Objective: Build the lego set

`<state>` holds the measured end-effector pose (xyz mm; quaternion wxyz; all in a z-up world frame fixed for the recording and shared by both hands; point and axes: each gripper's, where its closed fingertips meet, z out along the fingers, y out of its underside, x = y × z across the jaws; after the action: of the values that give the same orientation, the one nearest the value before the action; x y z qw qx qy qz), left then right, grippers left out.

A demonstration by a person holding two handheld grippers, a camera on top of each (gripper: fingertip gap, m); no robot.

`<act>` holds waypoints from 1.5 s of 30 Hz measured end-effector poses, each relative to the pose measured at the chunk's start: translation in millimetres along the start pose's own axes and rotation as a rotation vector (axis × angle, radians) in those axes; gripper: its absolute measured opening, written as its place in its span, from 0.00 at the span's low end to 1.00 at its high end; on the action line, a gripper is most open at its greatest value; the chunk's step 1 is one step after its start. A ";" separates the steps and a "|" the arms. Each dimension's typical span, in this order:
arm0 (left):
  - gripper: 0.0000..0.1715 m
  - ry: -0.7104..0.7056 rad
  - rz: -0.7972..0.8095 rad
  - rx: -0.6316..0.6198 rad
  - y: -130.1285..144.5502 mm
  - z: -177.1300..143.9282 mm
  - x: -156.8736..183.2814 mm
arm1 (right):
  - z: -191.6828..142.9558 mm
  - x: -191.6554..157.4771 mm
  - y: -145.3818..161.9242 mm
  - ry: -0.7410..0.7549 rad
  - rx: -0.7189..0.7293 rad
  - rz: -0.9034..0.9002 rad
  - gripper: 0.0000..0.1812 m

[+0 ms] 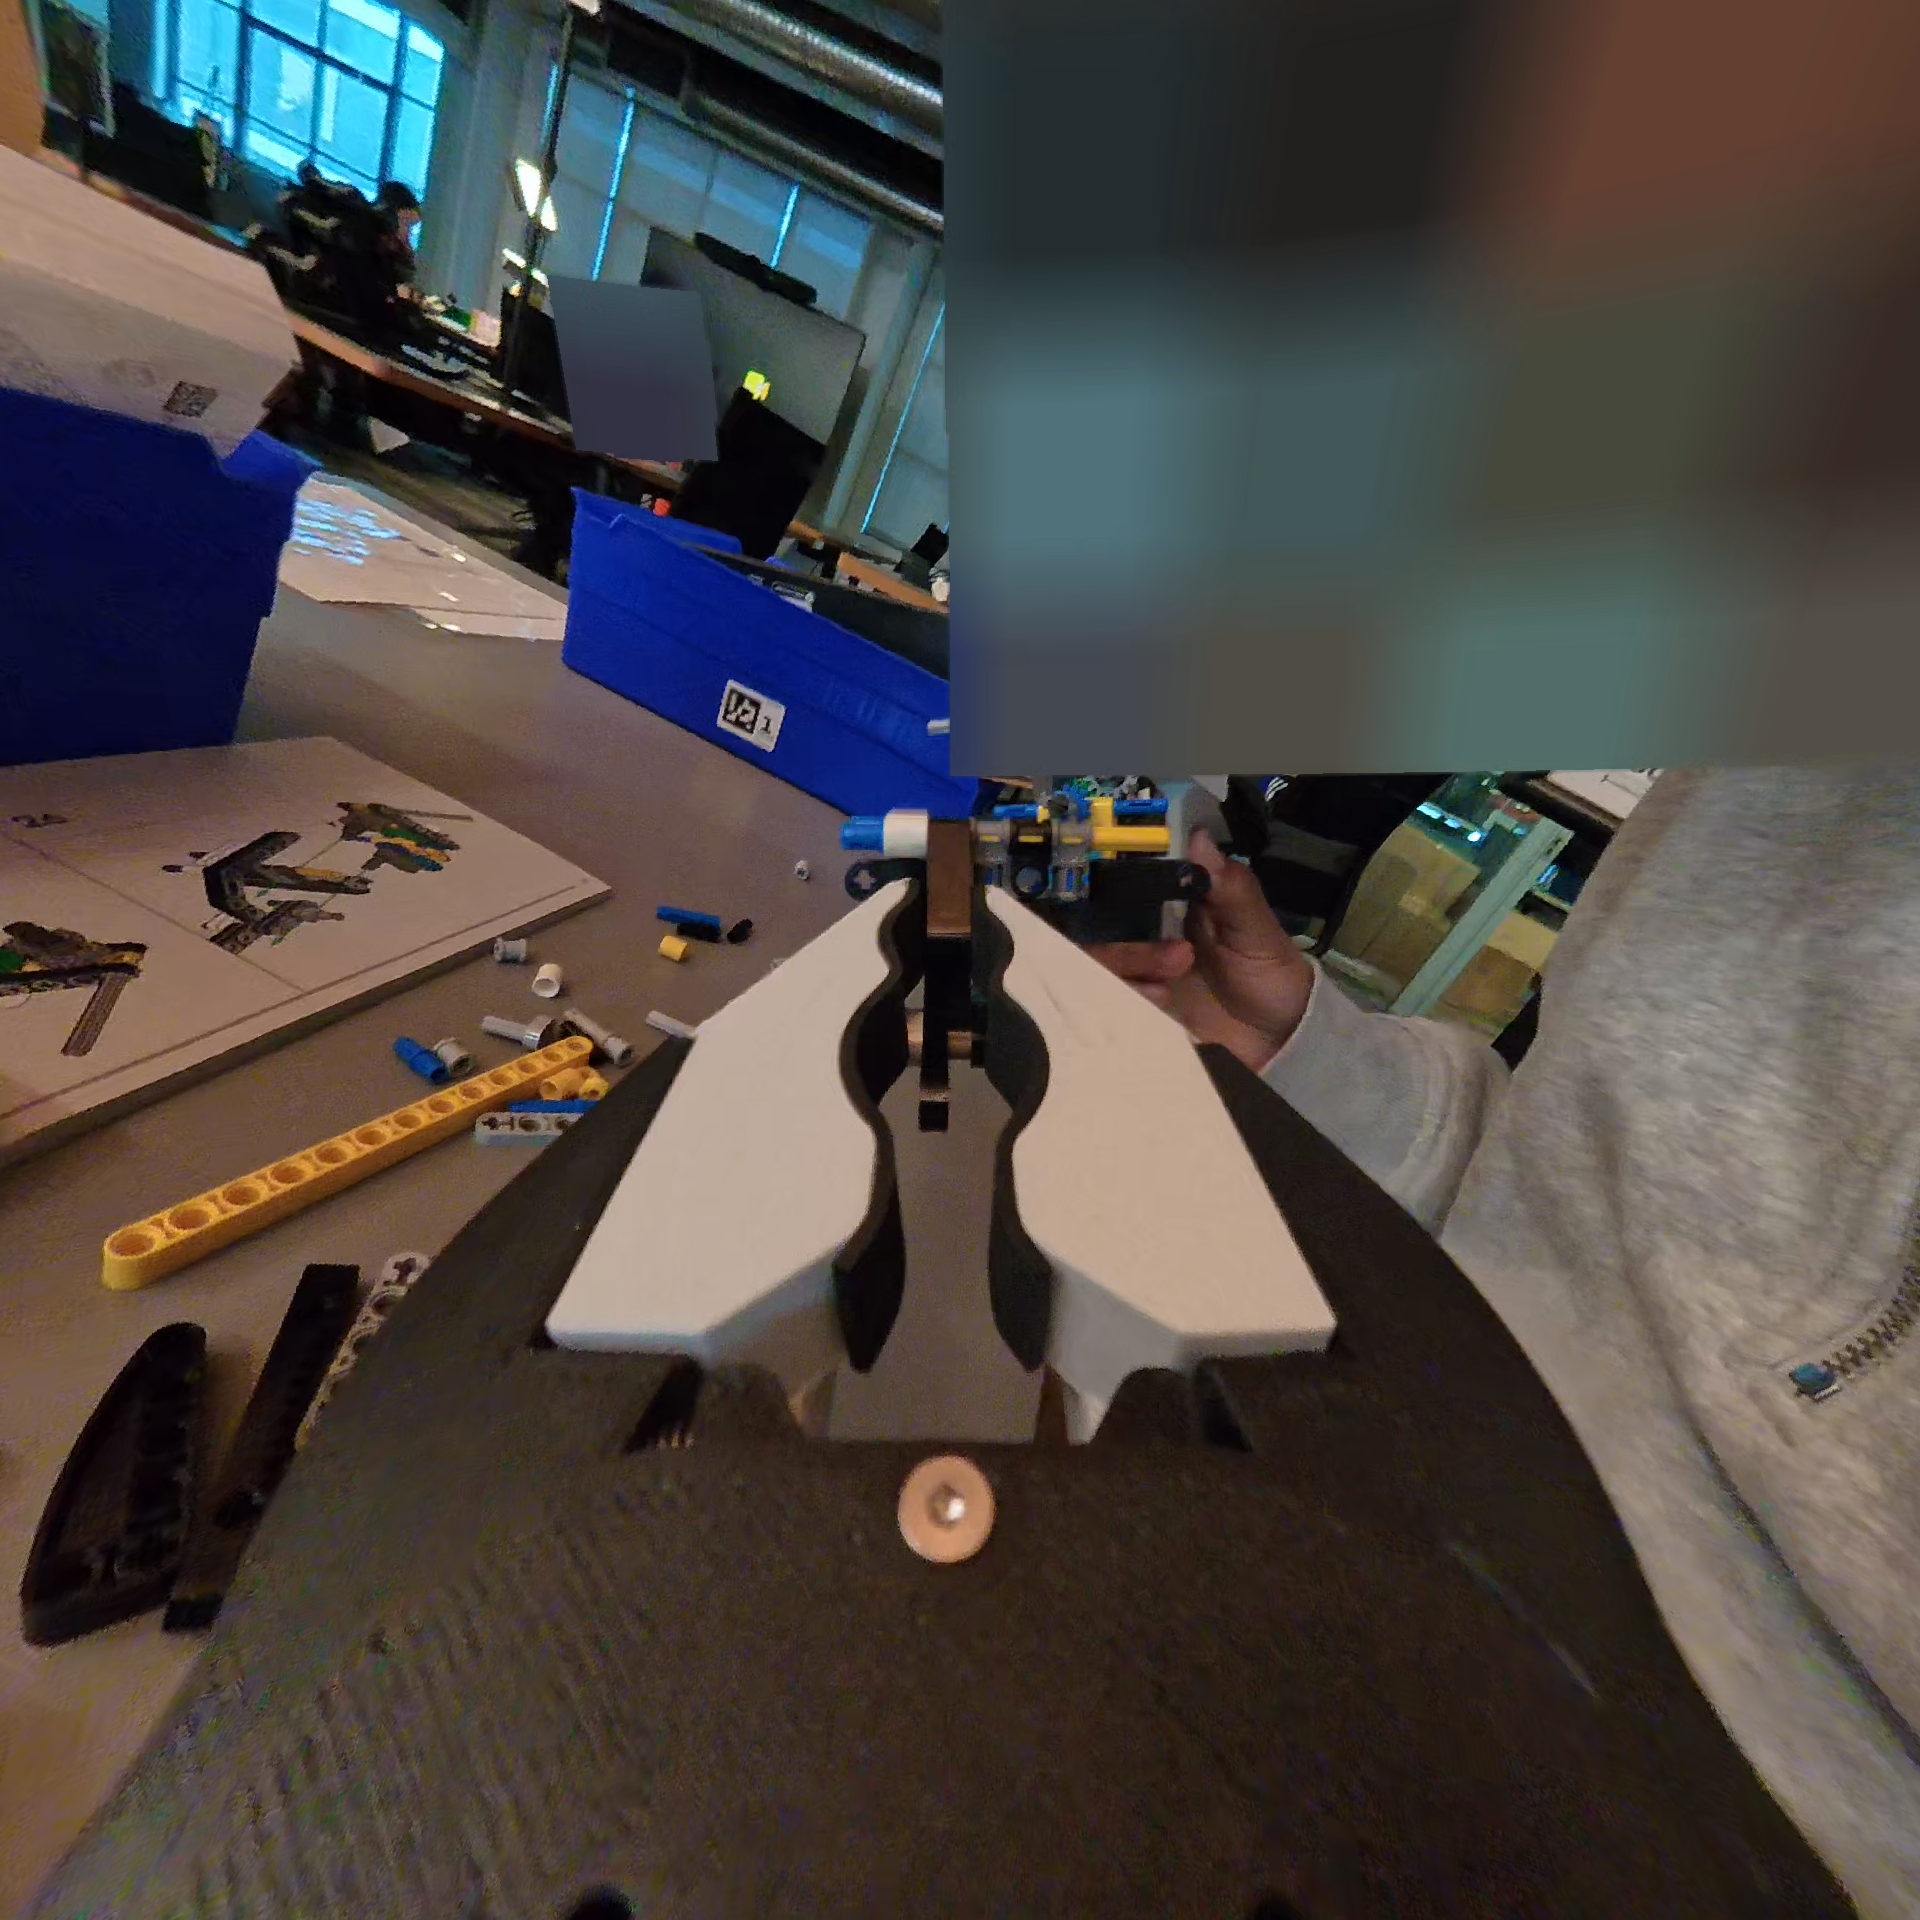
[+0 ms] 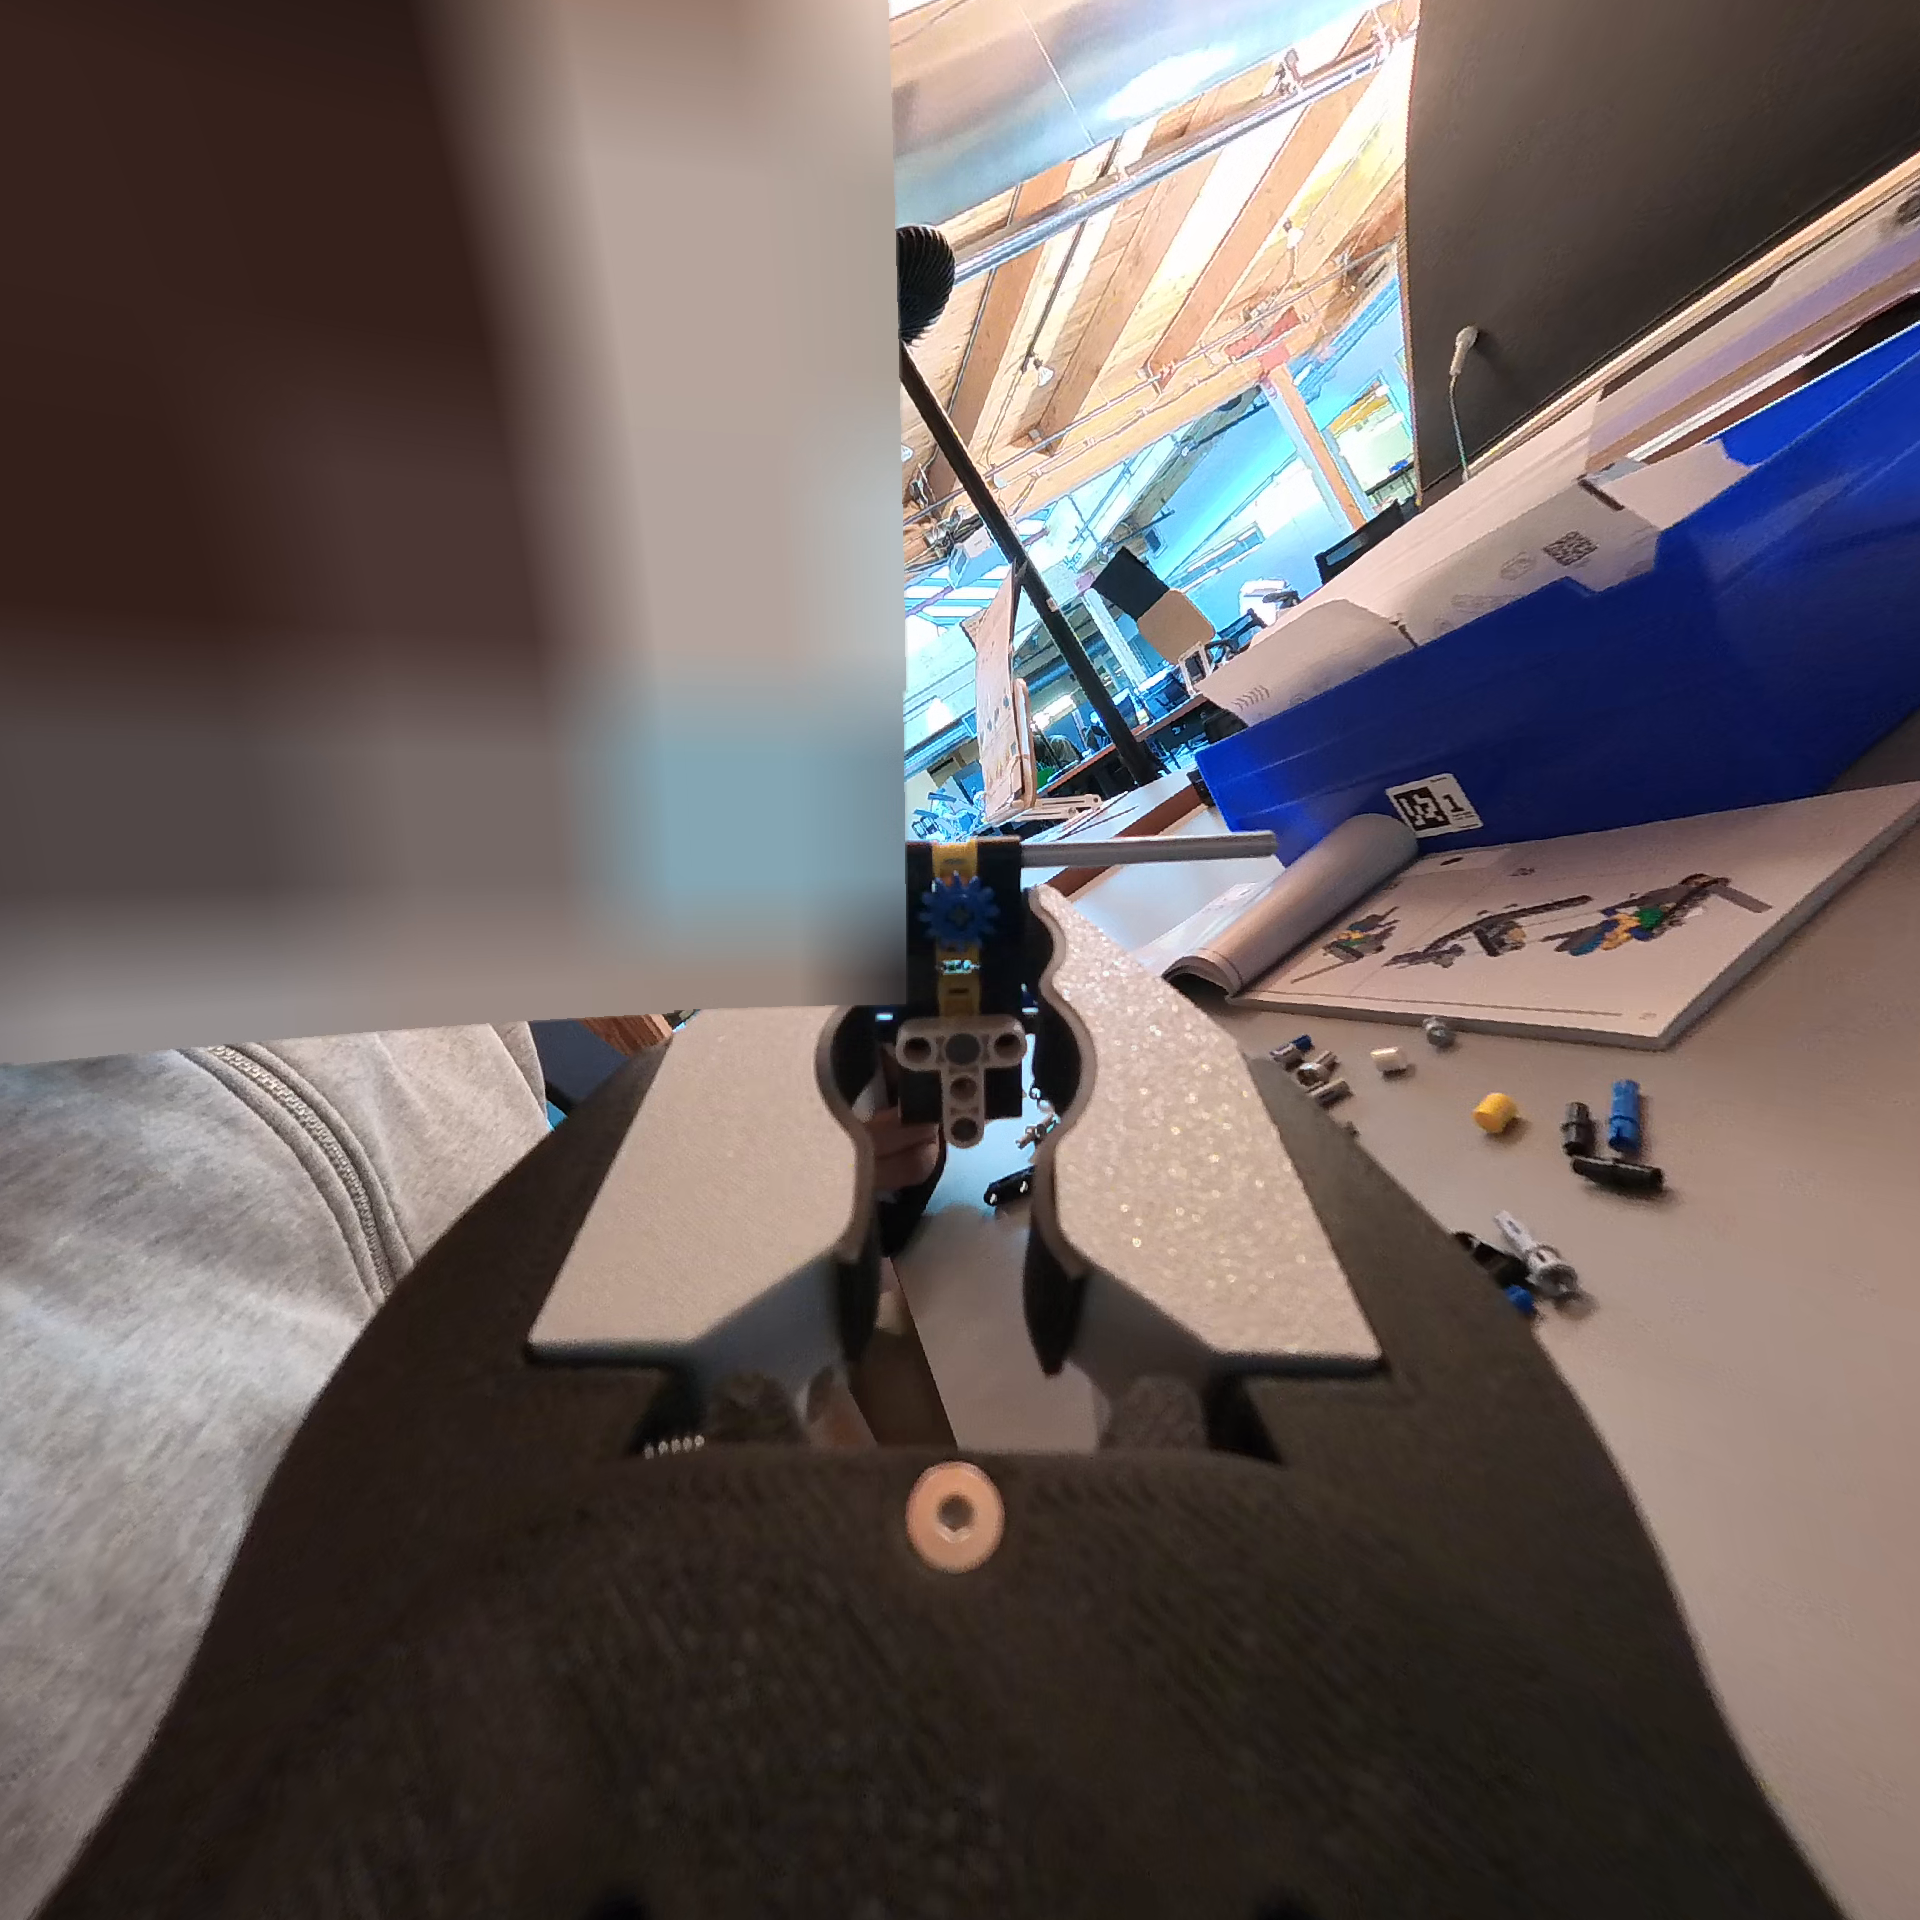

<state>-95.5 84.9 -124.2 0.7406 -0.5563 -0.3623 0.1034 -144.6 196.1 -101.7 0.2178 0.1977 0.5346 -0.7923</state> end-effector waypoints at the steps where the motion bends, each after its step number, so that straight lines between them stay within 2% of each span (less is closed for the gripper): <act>1: 0.02 -0.010 0.009 -0.013 1.7 1.4 -0.4 | -0.3 0.1 -0.3 0.000 0.002 0.000 0.12; 9: 0.02 -0.103 0.050 -0.158 14.9 1.8 -15.1 | -1.8 1.0 -1.9 0.000 0.009 0.005 0.12; 21: 0.03 -0.162 0.004 -0.493 61.2 1.9 -27.3 | -2.7 1.6 -2.9 -0.006 0.016 0.019 0.12; 32: 0.04 -0.191 0.007 -0.588 74.5 -3.3 -32.1 | -2.8 0.9 -3.0 -0.004 0.018 0.017 0.12; 45: 0.07 -0.215 -0.018 -0.553 67.7 -12.6 -38.4 | -1.5 -2.6 -2.8 -0.002 0.014 -0.003 0.12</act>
<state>-97.9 78.4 -202.8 0.5193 -0.7196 -0.4581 0.0523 -143.9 198.8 -98.7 0.2158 0.1976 0.5290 -0.7966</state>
